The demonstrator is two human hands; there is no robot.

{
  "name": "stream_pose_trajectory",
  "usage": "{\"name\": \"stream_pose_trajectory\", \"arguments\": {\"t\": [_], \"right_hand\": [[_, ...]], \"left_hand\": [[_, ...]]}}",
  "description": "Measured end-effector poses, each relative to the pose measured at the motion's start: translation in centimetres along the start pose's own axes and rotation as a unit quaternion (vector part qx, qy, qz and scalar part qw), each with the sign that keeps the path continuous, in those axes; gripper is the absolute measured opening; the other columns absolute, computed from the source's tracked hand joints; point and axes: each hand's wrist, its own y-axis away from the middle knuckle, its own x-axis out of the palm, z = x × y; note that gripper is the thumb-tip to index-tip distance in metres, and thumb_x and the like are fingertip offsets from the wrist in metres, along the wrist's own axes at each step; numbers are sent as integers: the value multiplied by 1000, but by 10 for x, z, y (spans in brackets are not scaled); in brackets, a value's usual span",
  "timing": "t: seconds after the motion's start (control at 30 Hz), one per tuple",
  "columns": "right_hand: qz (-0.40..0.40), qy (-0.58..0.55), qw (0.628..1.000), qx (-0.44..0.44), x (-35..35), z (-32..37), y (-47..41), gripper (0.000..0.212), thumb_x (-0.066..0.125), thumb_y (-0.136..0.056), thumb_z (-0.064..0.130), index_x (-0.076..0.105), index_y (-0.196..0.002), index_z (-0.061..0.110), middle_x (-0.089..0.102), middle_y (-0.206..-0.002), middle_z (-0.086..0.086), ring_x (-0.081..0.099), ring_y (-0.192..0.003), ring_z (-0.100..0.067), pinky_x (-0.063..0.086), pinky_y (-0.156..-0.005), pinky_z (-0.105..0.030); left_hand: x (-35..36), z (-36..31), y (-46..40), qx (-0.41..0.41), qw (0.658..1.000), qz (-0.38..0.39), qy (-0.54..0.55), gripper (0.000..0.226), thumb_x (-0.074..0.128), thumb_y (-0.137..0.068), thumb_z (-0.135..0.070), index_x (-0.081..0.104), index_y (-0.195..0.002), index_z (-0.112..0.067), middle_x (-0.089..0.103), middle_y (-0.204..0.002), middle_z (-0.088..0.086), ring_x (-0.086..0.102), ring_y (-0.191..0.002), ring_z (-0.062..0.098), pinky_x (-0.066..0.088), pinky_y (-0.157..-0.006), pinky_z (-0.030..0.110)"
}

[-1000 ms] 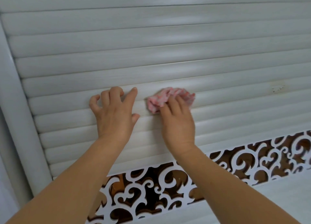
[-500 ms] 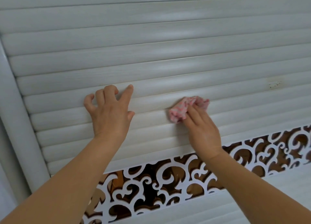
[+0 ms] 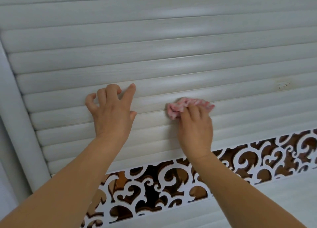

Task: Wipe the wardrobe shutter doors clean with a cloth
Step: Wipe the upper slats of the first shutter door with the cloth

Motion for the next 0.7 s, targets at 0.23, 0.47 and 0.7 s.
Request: {"name": "stream_pose_trajectory", "arguments": {"t": [0.23, 0.47, 0.7], "right_hand": [[-18, 20, 988, -151, 3, 32, -2, 38, 38, -77, 13, 72, -93, 9, 67, -96, -9, 52, -92, -30, 51, -68, -37], [34, 60, 998, -1, -21, -71, -7, 43, 72, -64, -8, 68, -106, 3, 63, -108, -22, 57, -98, -48, 52, -58, -45], [-61, 12, 998, 24, -3, -44, -6, 24, 59, -74, -7, 71, -94, 0, 64, -101, -21, 46, -99, -38, 49, -54, -39]], "left_hand": [[-2, 1, 0, -1, 1000, -2, 8, 68, 77, -71, -24, 49, -133, -25, 44, -115, 15, 34, -109, 31, 16, -100, 54], [-4, 4, 1, -1, 1000, 6, 3, 67, 74, -76, -28, 45, -136, -29, 41, -119, 14, 32, -111, 29, 14, -103, 52], [-2, 6, 1, -2, 1000, 4, 4, 66, 73, -77, -29, 43, -137, -31, 40, -120, 12, 32, -113, 29, 13, -103, 51]]}}
